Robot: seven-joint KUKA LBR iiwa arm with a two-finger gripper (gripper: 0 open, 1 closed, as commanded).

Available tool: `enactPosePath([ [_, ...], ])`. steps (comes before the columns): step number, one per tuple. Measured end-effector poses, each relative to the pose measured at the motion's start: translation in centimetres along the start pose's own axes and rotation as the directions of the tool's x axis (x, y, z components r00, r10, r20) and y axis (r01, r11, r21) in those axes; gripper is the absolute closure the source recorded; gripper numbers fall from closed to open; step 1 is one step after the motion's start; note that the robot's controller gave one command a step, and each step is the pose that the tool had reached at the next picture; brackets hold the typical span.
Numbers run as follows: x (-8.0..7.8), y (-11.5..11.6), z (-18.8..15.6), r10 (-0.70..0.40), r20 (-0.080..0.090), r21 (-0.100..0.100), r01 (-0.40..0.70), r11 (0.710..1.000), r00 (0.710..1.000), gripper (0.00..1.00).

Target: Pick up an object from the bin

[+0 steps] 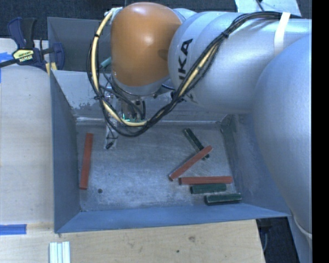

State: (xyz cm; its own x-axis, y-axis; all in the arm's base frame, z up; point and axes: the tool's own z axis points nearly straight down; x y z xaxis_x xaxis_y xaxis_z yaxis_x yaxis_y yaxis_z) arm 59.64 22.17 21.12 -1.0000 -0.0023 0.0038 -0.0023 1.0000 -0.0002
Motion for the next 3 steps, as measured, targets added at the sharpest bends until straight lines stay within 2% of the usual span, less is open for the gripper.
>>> enactPosePath([
  [1,-0.8,0.8,8.8,-0.261,0.001,0.001,0.261,0.965,0.965,0.00],
  [2,-0.6,1.7,12.0,-0.677,0.000,0.001,0.677,0.736,0.736,0.00],
  [3,-1.2,2.0,14.0,-0.699,-0.001,0.007,0.699,0.715,0.715,0.00],
])
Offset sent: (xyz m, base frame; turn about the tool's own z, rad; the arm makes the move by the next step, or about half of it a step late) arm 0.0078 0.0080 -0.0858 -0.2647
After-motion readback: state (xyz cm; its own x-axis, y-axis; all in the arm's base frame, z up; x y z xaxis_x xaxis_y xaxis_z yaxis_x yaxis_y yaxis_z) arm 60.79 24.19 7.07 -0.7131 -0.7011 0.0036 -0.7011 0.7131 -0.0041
